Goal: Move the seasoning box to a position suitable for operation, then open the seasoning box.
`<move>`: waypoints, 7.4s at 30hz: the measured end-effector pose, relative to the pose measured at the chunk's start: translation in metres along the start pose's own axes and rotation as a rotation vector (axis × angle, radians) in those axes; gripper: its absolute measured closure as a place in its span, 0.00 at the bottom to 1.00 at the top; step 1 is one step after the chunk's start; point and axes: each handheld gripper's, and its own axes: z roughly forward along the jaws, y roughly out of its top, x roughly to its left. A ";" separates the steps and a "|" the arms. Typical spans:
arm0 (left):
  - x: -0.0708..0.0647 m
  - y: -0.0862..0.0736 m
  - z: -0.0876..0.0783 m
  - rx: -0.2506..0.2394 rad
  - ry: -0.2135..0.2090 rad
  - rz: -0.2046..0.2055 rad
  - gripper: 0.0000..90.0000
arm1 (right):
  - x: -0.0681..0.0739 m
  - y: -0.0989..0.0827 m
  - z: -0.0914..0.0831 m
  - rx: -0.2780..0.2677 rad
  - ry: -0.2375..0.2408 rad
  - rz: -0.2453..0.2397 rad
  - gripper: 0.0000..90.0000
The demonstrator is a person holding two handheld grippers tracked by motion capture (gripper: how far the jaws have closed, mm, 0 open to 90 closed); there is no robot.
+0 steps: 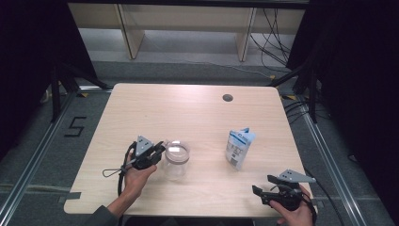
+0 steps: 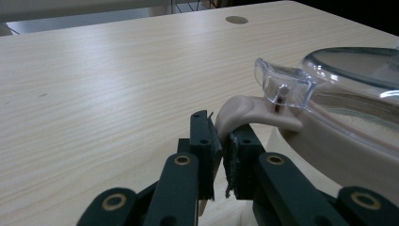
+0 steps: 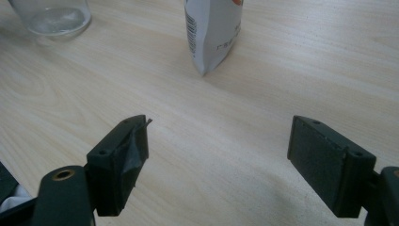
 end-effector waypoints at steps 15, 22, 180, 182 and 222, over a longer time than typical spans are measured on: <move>-0.025 0.009 0.020 -0.034 -0.024 -0.024 0.91 | 0.000 0.001 -0.001 0.003 0.004 0.004 0.24; -0.038 0.008 0.024 -0.041 -0.044 -0.013 0.91 | 0.002 0.000 -0.001 0.000 0.001 0.014 0.24; -0.012 0.010 -0.063 -0.045 -0.241 -0.047 0.94 | 0.001 0.003 0.001 -0.006 0.012 -0.014 0.24; -0.015 0.011 -0.065 -0.049 -0.252 -0.047 0.94 | 0.003 0.003 0.001 0.003 0.025 0.018 0.24; -0.036 0.017 -0.050 -0.015 -0.287 0.053 0.93 | 0.003 0.002 -0.001 0.000 0.024 -0.012 0.27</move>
